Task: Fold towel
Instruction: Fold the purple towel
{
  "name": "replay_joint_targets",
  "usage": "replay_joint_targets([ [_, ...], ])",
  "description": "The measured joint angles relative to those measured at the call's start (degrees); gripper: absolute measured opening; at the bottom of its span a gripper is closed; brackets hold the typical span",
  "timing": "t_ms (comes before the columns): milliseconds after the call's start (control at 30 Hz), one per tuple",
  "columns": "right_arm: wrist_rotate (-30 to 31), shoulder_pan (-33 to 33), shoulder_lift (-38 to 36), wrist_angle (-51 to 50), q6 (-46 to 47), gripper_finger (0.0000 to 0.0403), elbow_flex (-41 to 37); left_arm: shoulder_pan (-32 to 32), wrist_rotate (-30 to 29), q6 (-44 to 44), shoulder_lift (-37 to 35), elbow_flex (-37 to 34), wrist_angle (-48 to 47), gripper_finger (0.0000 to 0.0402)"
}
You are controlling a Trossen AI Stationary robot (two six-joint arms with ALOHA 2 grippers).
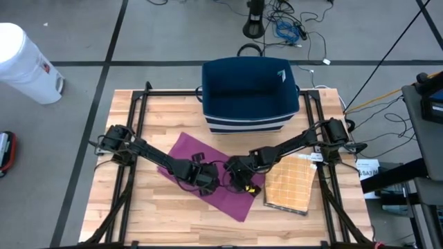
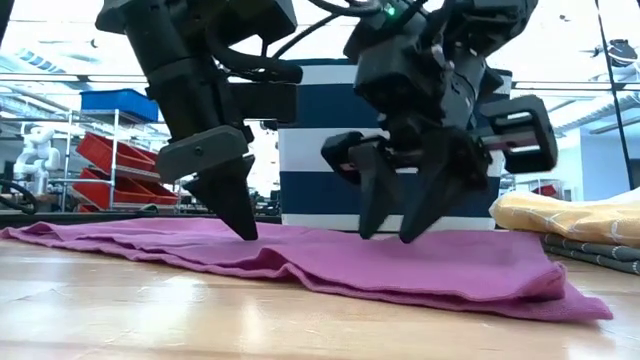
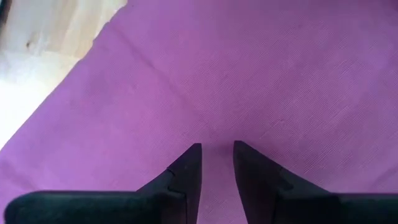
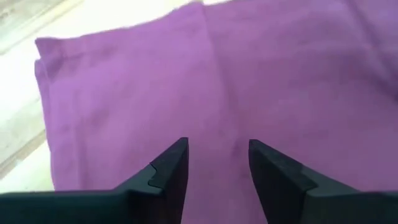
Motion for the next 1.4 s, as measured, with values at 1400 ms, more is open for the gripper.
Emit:
replay_joint_targets([
  [1400, 0.4, 0.6, 3.5, 3.5, -1.6, 0.0064, -0.2, 0.1, 2.1, 4.4, 1.1, 0.0, 4.8, 0.0099],
])
